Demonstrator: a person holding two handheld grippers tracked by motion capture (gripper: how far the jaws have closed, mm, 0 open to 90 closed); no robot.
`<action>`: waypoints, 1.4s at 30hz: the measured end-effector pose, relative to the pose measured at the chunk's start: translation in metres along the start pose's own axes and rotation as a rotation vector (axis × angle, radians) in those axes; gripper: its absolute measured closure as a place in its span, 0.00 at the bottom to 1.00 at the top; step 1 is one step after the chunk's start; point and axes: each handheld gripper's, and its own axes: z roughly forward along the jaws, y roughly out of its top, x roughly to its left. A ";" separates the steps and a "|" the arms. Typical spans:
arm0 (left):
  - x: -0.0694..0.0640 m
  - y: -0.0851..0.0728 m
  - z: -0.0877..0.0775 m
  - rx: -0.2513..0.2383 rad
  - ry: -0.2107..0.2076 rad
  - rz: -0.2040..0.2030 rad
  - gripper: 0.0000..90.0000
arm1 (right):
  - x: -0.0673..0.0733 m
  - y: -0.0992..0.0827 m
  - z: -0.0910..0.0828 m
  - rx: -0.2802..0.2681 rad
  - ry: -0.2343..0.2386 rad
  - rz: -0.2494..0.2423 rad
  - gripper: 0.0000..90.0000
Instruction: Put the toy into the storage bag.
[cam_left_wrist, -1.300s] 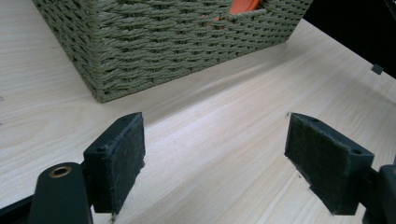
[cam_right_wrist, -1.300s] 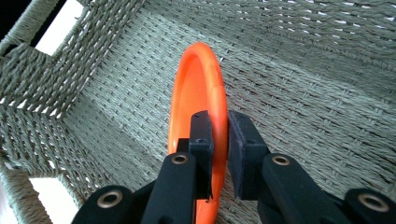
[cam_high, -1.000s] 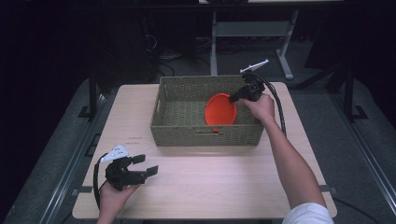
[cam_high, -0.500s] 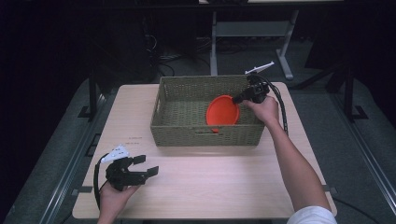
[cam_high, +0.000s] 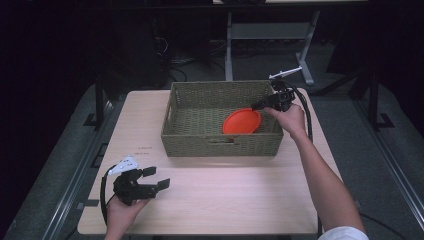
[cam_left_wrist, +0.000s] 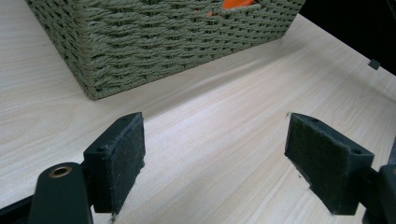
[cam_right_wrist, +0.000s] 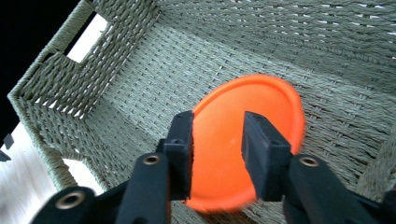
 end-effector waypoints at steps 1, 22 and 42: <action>0.000 0.000 0.000 -0.001 0.001 0.001 0.22 | 0.000 -0.001 -0.001 -0.001 0.006 0.002 0.65; 0.000 -0.001 -0.003 -0.009 0.002 -0.003 0.21 | 0.029 -0.007 -0.014 -0.018 0.097 -0.089 0.36; 0.001 -0.001 -0.004 -0.012 0.014 -0.006 0.21 | 0.036 -0.027 -0.037 -0.054 0.141 -0.120 0.30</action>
